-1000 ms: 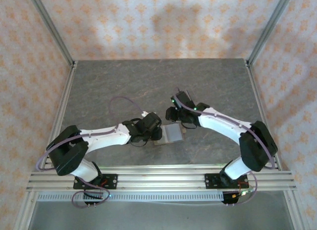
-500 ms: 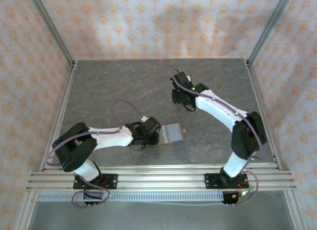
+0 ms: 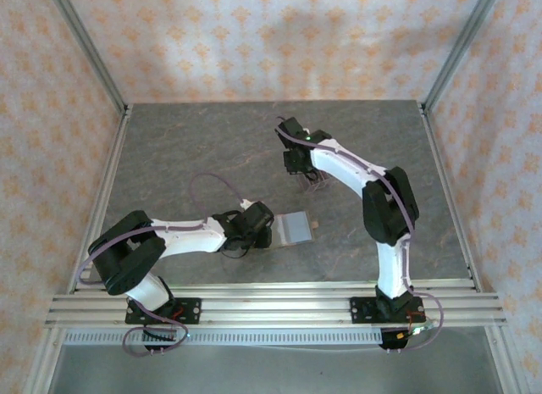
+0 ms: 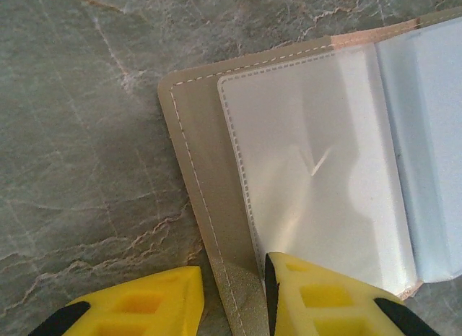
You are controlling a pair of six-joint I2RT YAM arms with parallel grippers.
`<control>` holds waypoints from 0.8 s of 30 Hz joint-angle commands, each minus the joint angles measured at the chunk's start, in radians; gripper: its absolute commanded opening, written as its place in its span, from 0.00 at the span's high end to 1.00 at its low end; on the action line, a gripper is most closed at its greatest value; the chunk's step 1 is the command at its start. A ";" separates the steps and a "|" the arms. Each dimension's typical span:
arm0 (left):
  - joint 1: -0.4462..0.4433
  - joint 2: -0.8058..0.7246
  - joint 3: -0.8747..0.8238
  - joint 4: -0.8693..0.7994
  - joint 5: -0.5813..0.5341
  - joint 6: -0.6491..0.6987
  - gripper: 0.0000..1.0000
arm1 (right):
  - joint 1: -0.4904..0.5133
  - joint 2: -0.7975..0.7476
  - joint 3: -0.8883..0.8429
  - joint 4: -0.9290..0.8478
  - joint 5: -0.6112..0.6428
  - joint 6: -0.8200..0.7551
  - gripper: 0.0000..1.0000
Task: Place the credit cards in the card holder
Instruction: Pick up the credit card from the storage box.
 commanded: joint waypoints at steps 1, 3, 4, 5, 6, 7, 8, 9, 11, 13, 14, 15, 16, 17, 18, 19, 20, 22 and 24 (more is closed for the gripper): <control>0.004 0.031 -0.037 0.054 -0.013 -0.016 0.69 | -0.004 0.043 0.051 -0.060 0.028 -0.024 0.73; 0.004 0.028 -0.041 0.057 -0.013 -0.016 0.69 | -0.005 0.063 0.068 -0.072 0.044 -0.026 0.73; 0.005 0.028 -0.041 0.057 -0.013 -0.016 0.70 | -0.005 0.073 0.076 -0.078 0.049 -0.028 0.73; 0.004 0.027 -0.043 0.061 -0.013 -0.016 0.70 | -0.005 0.080 0.081 -0.080 0.052 -0.029 0.73; 0.004 0.029 -0.043 0.061 -0.012 -0.018 0.70 | -0.007 0.085 0.084 -0.081 0.056 -0.032 0.73; 0.004 0.030 -0.044 0.063 -0.012 -0.018 0.70 | -0.007 0.091 0.086 -0.085 0.065 -0.031 0.73; 0.005 0.031 -0.046 0.066 -0.012 -0.018 0.70 | -0.007 0.098 0.088 -0.086 0.067 -0.031 0.74; 0.006 0.031 -0.046 0.067 -0.010 -0.018 0.70 | -0.007 0.101 0.088 -0.088 0.067 -0.031 0.74; 0.005 0.031 -0.047 0.069 -0.010 -0.018 0.70 | -0.008 0.108 0.087 -0.089 0.073 -0.031 0.74; 0.006 0.032 -0.050 0.071 -0.007 -0.019 0.70 | -0.008 0.106 0.088 -0.095 0.083 -0.030 0.76; 0.006 0.034 -0.049 0.073 -0.007 -0.019 0.70 | -0.008 0.099 0.081 -0.090 0.081 -0.028 0.77; 0.005 0.035 -0.050 0.075 -0.006 -0.019 0.70 | -0.007 0.089 0.071 -0.079 0.082 -0.027 0.77; 0.006 0.036 -0.049 0.076 -0.005 -0.019 0.70 | -0.008 0.080 0.063 -0.072 0.088 -0.027 0.77; 0.006 0.038 -0.049 0.078 -0.004 -0.019 0.70 | -0.007 0.073 0.065 -0.079 0.093 -0.026 0.77; 0.006 0.041 -0.047 0.078 -0.004 -0.019 0.70 | -0.008 0.066 0.067 -0.084 0.088 -0.025 0.77; 0.005 0.043 -0.046 0.079 -0.002 -0.019 0.70 | -0.008 0.054 0.059 -0.074 0.077 -0.026 0.77; 0.006 0.045 -0.046 0.081 -0.001 -0.019 0.70 | -0.008 0.041 0.050 -0.063 0.071 -0.028 0.77; 0.005 0.050 -0.044 0.083 0.002 -0.020 0.71 | -0.008 0.031 0.050 -0.066 0.058 -0.029 0.76; 0.005 0.054 -0.043 0.085 0.004 -0.021 0.71 | -0.007 0.025 0.048 -0.063 0.040 -0.032 0.76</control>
